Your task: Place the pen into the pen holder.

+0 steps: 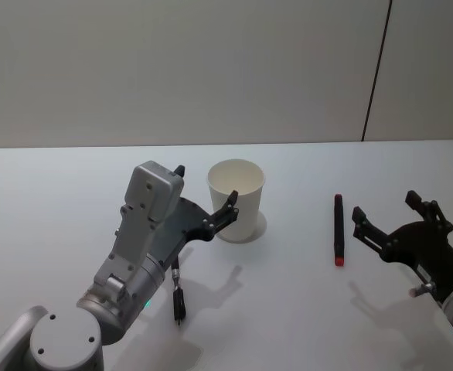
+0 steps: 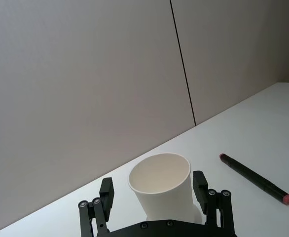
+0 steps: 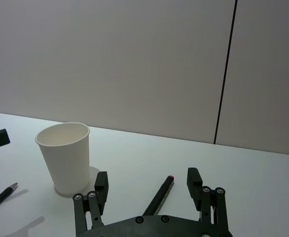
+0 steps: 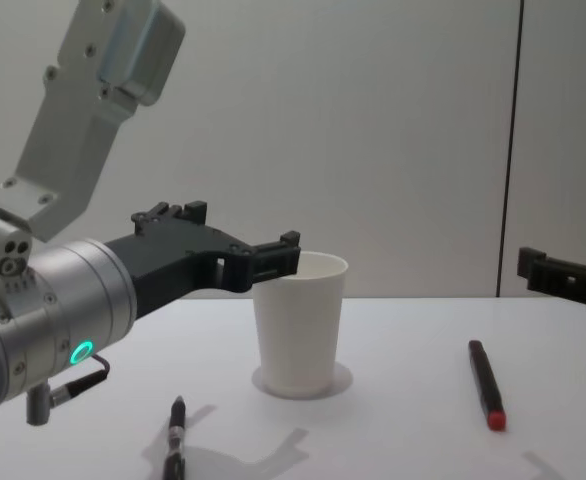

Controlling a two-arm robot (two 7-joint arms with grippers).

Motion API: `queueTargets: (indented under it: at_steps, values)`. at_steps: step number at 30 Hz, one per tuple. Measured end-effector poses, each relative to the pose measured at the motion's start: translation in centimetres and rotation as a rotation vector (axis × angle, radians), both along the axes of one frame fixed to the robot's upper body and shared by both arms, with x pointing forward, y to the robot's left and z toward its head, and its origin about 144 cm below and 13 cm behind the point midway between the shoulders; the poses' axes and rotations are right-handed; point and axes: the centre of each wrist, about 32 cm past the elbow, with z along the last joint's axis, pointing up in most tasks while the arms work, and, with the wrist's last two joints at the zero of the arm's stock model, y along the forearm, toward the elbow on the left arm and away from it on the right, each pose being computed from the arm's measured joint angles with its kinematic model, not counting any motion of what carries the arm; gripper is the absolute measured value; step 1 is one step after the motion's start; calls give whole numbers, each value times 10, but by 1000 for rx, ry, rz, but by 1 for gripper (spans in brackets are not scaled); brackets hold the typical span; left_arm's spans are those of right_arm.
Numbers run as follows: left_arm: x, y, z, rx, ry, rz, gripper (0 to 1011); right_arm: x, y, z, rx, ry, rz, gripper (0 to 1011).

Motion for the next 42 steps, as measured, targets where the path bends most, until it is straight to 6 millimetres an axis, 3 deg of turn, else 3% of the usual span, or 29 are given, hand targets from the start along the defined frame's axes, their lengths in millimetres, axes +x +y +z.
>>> queueTargets:
  at_steps: [42]
  values:
    - [0, 0, 0, 0, 0, 0, 1001, 1, 7, 6, -19, 30, -10, 1001]
